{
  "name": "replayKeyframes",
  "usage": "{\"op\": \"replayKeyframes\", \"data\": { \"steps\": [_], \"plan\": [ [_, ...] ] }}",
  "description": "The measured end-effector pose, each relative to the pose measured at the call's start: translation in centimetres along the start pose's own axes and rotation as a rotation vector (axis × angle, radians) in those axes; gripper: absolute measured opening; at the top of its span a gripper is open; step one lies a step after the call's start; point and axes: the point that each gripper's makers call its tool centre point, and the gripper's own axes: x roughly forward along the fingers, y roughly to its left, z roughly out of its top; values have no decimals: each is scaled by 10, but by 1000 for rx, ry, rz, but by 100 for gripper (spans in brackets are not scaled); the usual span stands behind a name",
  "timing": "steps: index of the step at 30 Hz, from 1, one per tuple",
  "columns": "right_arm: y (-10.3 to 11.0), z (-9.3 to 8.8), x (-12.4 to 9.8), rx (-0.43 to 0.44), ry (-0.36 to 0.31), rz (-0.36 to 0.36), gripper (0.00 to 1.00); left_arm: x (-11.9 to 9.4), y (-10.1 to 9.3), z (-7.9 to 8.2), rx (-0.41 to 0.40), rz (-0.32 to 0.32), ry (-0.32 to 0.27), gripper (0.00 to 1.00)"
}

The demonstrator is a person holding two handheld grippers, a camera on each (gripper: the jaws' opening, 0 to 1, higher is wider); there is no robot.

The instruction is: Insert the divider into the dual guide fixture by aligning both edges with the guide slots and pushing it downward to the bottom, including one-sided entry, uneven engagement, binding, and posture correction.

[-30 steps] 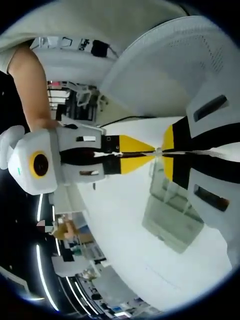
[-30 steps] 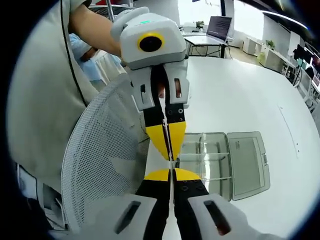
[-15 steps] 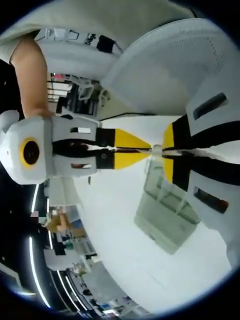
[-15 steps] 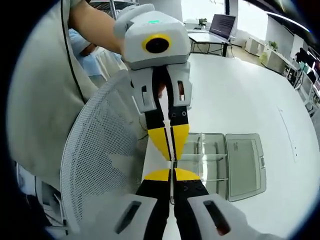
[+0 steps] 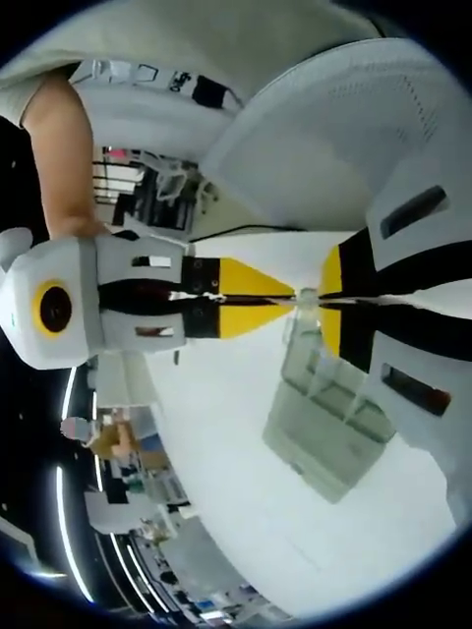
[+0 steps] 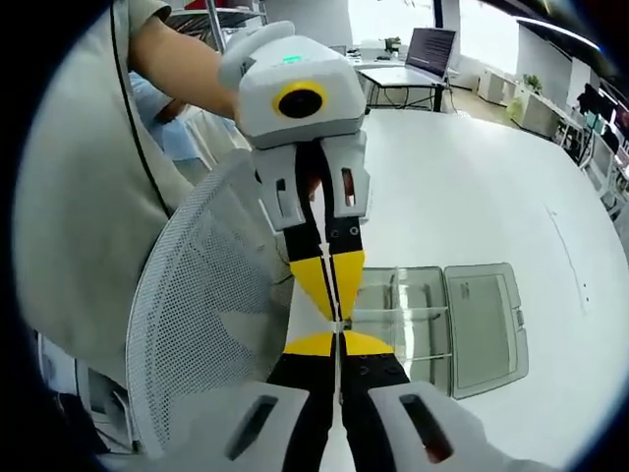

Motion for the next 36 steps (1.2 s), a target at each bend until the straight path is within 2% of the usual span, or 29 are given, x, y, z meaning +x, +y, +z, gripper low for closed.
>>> {"op": "replayKeyframes", "data": {
  "steps": [11, 17, 22, 36],
  "plan": [
    [0, 0, 0, -33, 30, -13, 0, 0, 2, -1, -24, 23, 0, 1],
    [-2, -3, 0, -43, 60, -19, 0, -3, 6, -2, -33, 46, 5, 7],
    [-7, -4, 0, -53, 83, -30, 0, -7, 8, -2, -30, 60, 6, 8],
    [-25, -9, 4, -68, 159, -72, 0, -21, 14, -6, -76, 116, 8, 19]
  ]
}}
